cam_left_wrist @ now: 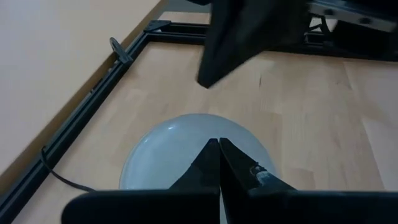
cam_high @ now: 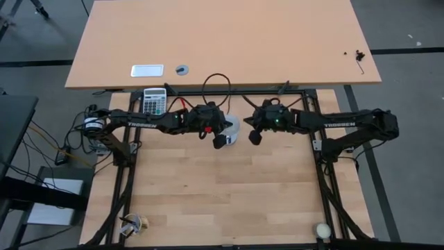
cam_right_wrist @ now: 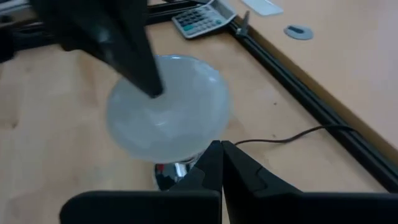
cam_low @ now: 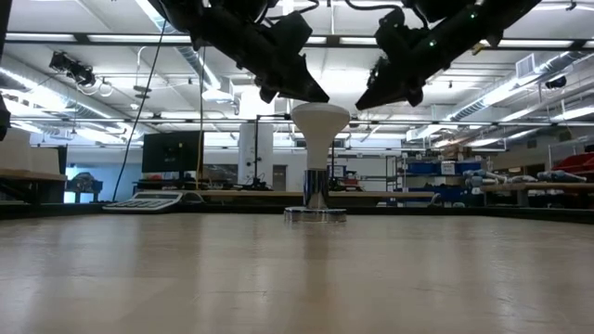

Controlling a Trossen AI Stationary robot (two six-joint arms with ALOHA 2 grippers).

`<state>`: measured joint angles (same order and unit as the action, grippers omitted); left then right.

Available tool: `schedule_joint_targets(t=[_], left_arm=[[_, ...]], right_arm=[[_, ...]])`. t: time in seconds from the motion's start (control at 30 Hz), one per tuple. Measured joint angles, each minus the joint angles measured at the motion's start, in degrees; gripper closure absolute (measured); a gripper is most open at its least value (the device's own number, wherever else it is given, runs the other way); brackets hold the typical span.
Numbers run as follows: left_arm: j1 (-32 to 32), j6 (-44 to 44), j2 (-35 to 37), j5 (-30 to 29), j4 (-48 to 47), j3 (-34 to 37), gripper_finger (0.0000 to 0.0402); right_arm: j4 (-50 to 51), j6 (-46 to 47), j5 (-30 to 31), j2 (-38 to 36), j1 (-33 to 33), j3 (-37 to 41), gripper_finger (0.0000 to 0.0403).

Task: Screw lightbulb
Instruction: Remove the lightbulb from the lamp

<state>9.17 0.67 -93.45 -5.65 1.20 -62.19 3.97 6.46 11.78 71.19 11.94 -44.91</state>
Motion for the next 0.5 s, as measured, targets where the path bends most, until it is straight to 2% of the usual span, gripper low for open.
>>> schedule_joint_targets(t=[0.13,0.3,0.5], left_arm=[[0.0,-0.2,0.0,0.0,0.4,0.1,0.0402],[0.0,-0.2,0.8,0.0,0.6,0.1,0.0402],[0.2,-0.4,1.8,-0.1,0.9,0.2,0.0402]], right_arm=[[-0.3,0.5,0.0,0.0,-2.3,0.0,0.0392],[-0.6,0.8,3.2,-0.1,-5.6,0.0,0.0392],[-4.7,1.1,3.3,1.0,-10.1,0.0,0.0392]])
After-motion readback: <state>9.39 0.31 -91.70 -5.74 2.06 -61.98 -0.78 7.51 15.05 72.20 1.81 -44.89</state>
